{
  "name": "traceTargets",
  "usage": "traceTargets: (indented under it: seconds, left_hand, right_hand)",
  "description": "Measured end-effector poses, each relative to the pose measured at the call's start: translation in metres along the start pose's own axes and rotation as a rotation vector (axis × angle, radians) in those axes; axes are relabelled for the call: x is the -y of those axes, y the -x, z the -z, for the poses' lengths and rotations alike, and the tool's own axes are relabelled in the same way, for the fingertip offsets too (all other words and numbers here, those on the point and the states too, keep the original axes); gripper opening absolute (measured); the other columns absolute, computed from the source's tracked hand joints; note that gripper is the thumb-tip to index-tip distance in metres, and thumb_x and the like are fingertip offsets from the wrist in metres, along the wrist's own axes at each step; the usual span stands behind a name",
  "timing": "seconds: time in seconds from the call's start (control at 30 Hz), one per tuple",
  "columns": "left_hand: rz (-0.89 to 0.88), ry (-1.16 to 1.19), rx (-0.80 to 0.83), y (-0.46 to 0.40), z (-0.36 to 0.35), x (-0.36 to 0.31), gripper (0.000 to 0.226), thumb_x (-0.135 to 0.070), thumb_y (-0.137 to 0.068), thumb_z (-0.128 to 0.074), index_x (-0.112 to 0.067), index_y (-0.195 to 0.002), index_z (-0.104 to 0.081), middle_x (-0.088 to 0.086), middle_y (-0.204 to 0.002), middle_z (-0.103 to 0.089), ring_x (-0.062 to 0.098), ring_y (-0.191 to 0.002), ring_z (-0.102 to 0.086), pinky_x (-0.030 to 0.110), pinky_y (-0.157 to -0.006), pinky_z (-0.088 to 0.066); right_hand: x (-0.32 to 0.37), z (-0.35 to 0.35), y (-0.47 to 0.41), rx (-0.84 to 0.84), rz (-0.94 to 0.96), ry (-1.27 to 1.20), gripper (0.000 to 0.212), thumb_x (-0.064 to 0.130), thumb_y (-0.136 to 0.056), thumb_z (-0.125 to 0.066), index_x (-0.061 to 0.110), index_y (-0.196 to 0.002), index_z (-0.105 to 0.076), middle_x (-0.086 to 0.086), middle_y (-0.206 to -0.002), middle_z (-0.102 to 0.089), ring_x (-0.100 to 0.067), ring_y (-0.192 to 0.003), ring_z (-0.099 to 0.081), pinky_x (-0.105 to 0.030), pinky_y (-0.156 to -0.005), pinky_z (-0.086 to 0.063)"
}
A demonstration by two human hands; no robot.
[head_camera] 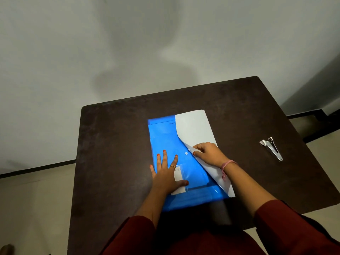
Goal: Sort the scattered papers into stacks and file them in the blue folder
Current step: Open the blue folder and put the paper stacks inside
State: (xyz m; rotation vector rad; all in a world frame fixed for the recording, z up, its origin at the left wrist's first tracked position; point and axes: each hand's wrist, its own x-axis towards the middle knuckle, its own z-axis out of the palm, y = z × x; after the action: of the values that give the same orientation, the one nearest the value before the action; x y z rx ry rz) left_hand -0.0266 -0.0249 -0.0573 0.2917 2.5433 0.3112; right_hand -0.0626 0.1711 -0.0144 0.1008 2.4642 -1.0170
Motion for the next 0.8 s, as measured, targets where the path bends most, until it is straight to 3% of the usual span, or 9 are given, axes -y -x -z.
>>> traceTargets:
  seconds: [0.3,0.57,0.8]
  left_hand:
    - [0.002,0.023,-0.013,-0.004,-0.006,0.000,0.103,-0.073,-0.074,-0.057,-0.037,-0.151,0.001,0.004,-0.156,0.027,0.032,-0.143,0.024,0.062,-0.112,0.001]
    - [0.013,0.032,-0.010,-0.006,-0.007,0.001,0.104,-0.071,-0.073,-0.060,-0.037,-0.151,0.000,0.004,-0.156,0.027,0.032,-0.143,0.024,0.062,-0.112,0.001]
    - [0.013,0.033,-0.008,-0.006,-0.007,0.000,0.104,-0.071,-0.073,-0.060,-0.036,-0.152,-0.001,0.005,-0.157,0.026,0.032,-0.143,0.024,0.062,-0.112,0.001]
  right_hand:
    - [0.004,-0.012,-0.008,-0.004,-0.017,0.088,0.028,0.020,-0.096,-0.050,0.013,-0.117,-0.066,-0.006,-0.111,-0.068,-0.020,-0.095,-0.061,-0.034,-0.088,-0.051]
    - [0.004,-0.022,-0.012,-0.036,-0.006,0.162,0.030,0.020,-0.098,-0.047,0.012,-0.119,-0.066,-0.008,-0.111,-0.067,-0.017,-0.089,-0.057,-0.024,-0.077,-0.042]
    - [0.004,-0.035,-0.009,-0.094,0.008,0.273,0.030,0.023,-0.098,-0.047,0.015,-0.120,-0.066,-0.009,-0.111,-0.065,-0.025,-0.096,-0.060,-0.036,-0.087,-0.050]
